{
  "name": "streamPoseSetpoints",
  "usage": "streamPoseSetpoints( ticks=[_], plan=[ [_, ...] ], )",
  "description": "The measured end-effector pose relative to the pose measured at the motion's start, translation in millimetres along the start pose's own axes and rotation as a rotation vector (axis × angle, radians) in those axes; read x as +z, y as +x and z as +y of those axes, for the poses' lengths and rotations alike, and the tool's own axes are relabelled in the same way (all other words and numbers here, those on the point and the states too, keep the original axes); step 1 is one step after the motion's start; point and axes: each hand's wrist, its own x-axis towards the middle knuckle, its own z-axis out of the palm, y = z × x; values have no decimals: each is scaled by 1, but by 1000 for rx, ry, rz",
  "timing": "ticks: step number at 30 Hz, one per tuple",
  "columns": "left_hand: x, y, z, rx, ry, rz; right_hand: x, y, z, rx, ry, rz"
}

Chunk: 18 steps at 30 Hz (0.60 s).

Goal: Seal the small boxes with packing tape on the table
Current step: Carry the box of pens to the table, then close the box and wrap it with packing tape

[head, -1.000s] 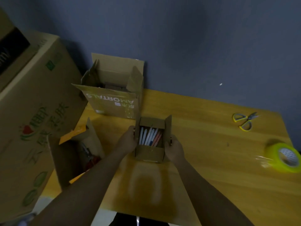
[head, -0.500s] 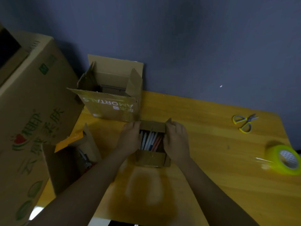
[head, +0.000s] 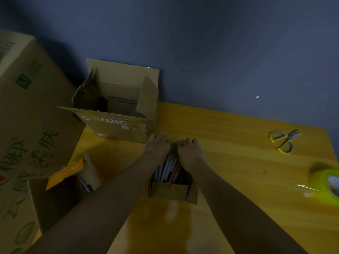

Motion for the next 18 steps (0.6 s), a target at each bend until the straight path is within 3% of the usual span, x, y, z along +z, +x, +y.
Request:
streamPoseSetpoints(
  ticks=[5,9,11,15,18],
  plan=[
    [3,8,-6,-6,-12,-32,2,-8,7,-32,66,22],
    [12,7,-10,1,-76,-20,0,-12,18,-53,260,82],
    [14,6,-11,-8,-115,-4,2,-17,18,-35,425,177],
    [13,3,-13,-33,-209,48,14,-41,3,-42,595,563],
    [13,-4,-16,-10,-330,84,27,-71,-15,-125,608,611]
  ],
)
